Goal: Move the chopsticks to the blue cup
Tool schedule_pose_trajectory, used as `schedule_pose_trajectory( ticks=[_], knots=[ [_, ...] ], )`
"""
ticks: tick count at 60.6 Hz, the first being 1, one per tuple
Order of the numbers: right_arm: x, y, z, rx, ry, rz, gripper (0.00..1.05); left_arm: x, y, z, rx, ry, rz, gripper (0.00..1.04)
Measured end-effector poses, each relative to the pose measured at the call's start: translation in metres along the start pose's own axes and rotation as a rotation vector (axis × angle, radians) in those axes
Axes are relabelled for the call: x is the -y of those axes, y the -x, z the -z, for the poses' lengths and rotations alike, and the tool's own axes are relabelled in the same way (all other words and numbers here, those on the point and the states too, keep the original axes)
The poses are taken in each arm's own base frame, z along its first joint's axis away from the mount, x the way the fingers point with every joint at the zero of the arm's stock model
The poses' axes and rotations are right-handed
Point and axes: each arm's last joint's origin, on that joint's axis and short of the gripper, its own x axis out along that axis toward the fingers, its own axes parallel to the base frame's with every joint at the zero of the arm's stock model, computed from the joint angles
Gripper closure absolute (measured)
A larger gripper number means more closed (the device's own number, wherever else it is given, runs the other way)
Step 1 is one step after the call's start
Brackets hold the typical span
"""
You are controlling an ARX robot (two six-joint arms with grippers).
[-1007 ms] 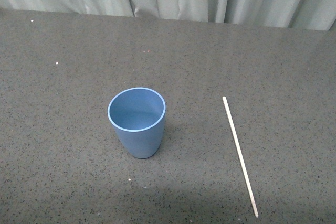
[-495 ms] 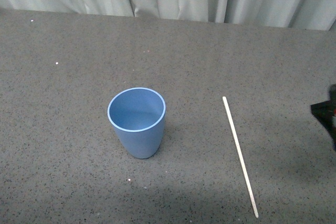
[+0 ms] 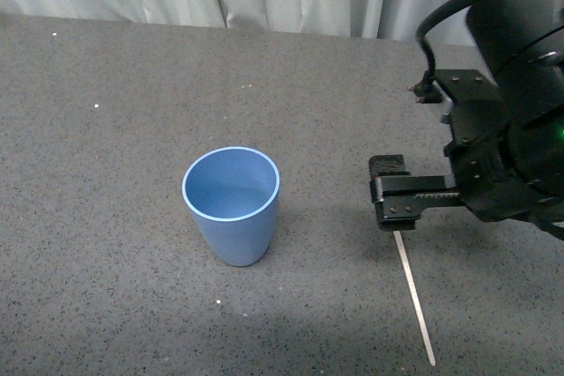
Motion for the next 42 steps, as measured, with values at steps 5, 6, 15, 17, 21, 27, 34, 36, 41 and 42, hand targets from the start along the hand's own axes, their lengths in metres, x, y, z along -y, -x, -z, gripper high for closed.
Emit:
schedule_pose_trajectory(
  ticks=[5, 6, 15, 17, 21, 27, 34, 36, 41, 42],
  knots=[
    [-0.007, -0.008, -0.002, -0.029, -0.015, 0.005, 0.09, 0.0, 0.0, 0.0, 0.0, 0.0, 0.0, 0.07],
    [-0.007, -0.01, -0.002, -0.033, -0.019, 0.006, 0.09, 0.0, 0.0, 0.0, 0.0, 0.0, 0.0, 0.07],
    [-0.015, -0.022, -0.002, -0.082, -0.03, 0.014, 0.09, 0.0, 0.0, 0.0, 0.0, 0.0, 0.0, 0.07],
    [-0.017, -0.025, -0.002, -0.092, -0.03, 0.015, 0.09, 0.0, 0.0, 0.0, 0.0, 0.0, 0.0, 0.07],
    [-0.02, -0.029, -0.003, -0.107, -0.027, 0.015, 0.09, 0.0, 0.0, 0.0, 0.0, 0.0, 0.0, 0.07],
    [-0.022, -0.033, -0.004, -0.122, -0.023, 0.019, 0.09, 0.0, 0.0, 0.0, 0.0, 0.0, 0.0, 0.07],
    [-0.024, -0.037, -0.004, -0.134, -0.017, 0.023, 0.09, 0.0, 0.0, 0.0, 0.0, 0.0, 0.0, 0.07],
    [-0.024, -0.038, -0.005, -0.135, -0.017, 0.026, 0.11, 0.0, 0.0, 0.0, 0.0, 0.0, 0.0, 0.07],
    [-0.024, -0.038, -0.005, -0.135, -0.016, 0.029, 0.22, 0.0, 0.0, 0.0, 0.0, 0.0, 0.0, 0.07],
    [-0.024, -0.038, -0.005, -0.136, -0.016, 0.028, 0.24, 0.0, 0.0, 0.0, 0.0, 0.0, 0.0, 0.07]
  ],
)
